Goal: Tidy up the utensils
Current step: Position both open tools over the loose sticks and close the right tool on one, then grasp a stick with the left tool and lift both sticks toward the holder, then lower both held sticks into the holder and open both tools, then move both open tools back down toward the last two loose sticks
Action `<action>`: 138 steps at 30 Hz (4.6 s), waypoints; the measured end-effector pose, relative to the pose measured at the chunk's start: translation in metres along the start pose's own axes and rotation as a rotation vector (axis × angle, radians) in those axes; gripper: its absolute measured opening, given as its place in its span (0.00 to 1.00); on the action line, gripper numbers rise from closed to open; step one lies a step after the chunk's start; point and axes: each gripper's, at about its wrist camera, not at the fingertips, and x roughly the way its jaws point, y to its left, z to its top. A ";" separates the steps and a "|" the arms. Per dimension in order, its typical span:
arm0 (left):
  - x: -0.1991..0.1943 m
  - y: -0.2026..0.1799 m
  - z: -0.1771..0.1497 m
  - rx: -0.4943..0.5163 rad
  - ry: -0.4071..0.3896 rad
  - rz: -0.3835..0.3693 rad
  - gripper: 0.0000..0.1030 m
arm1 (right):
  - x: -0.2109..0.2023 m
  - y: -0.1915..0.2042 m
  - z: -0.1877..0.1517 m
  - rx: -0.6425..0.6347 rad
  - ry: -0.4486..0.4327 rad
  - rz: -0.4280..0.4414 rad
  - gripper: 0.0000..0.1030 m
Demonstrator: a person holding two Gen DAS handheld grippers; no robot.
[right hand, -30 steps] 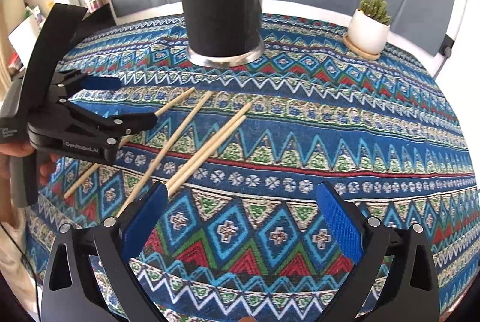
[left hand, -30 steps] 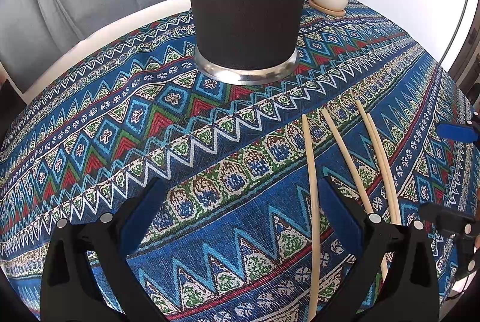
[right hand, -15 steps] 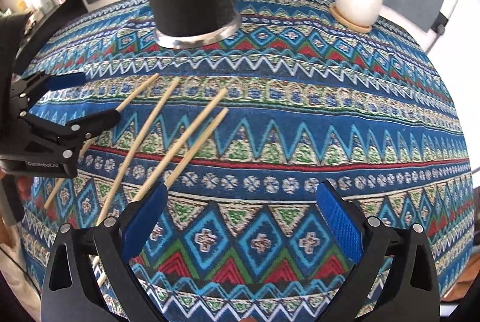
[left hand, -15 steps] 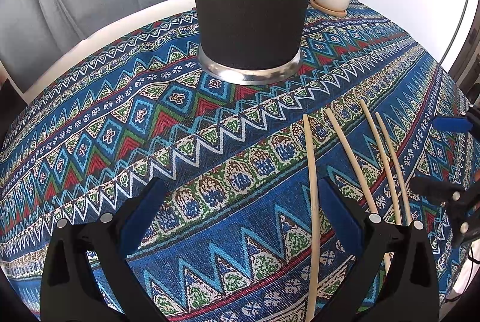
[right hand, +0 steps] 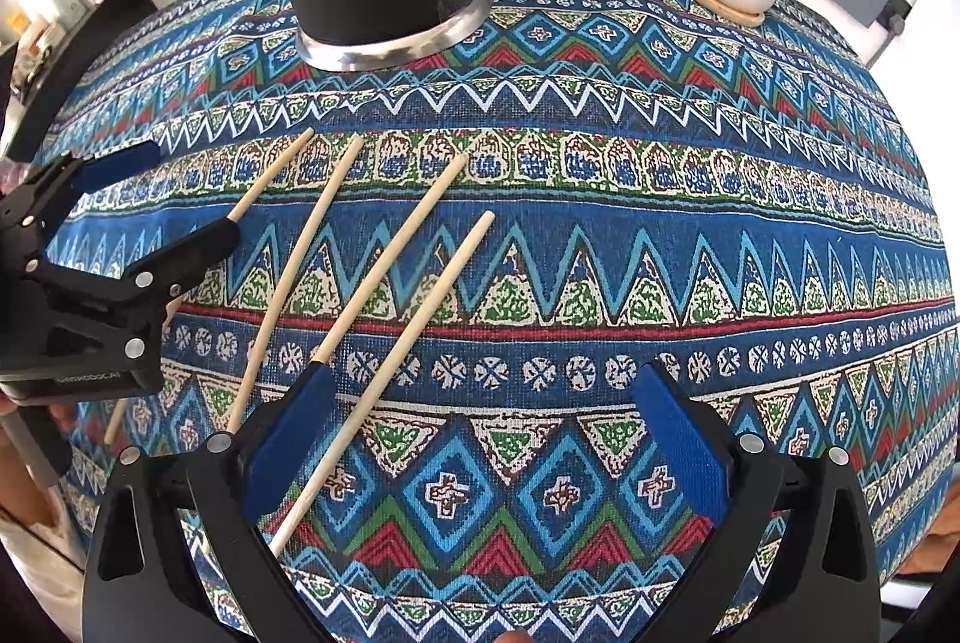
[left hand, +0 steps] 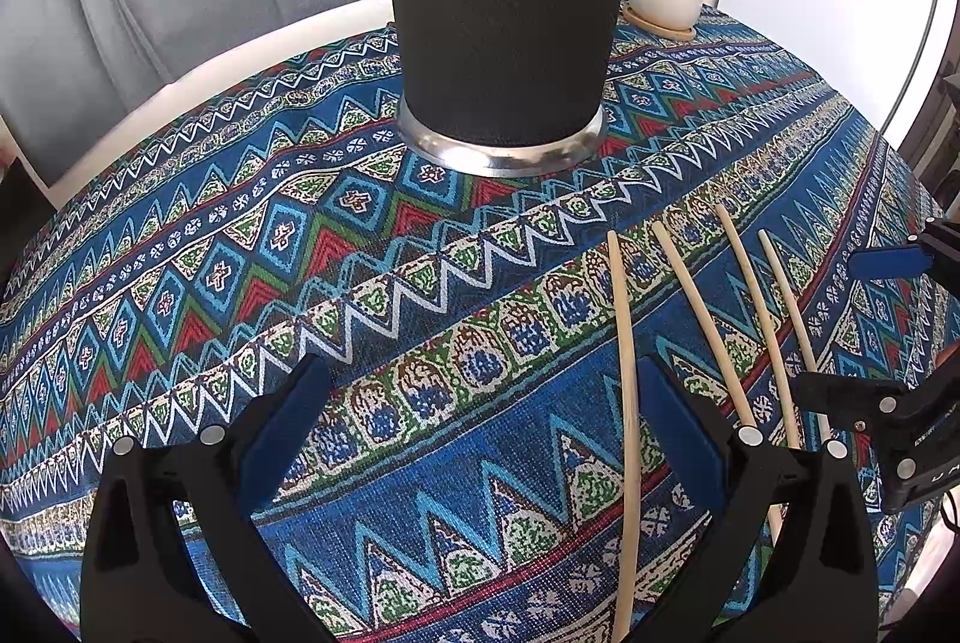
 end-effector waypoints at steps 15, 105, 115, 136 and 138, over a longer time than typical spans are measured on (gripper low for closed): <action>-0.013 -0.003 -0.017 0.016 0.004 -0.013 0.87 | -0.026 -0.020 -0.031 -0.137 -0.102 0.065 0.12; -0.050 0.063 0.149 -0.317 -0.902 -0.417 0.05 | -0.092 -0.065 0.185 0.088 -1.084 0.752 0.05; -0.050 0.067 0.148 -0.316 -0.900 -0.404 0.05 | -0.099 -0.066 0.174 0.062 -1.105 0.736 0.08; -0.073 0.079 0.147 -0.367 -0.881 -0.281 0.92 | -0.124 -0.092 0.161 0.137 -1.179 0.647 0.86; -0.077 0.078 0.145 -0.359 -0.902 -0.262 0.94 | -0.125 -0.093 0.160 0.142 -1.183 0.637 0.89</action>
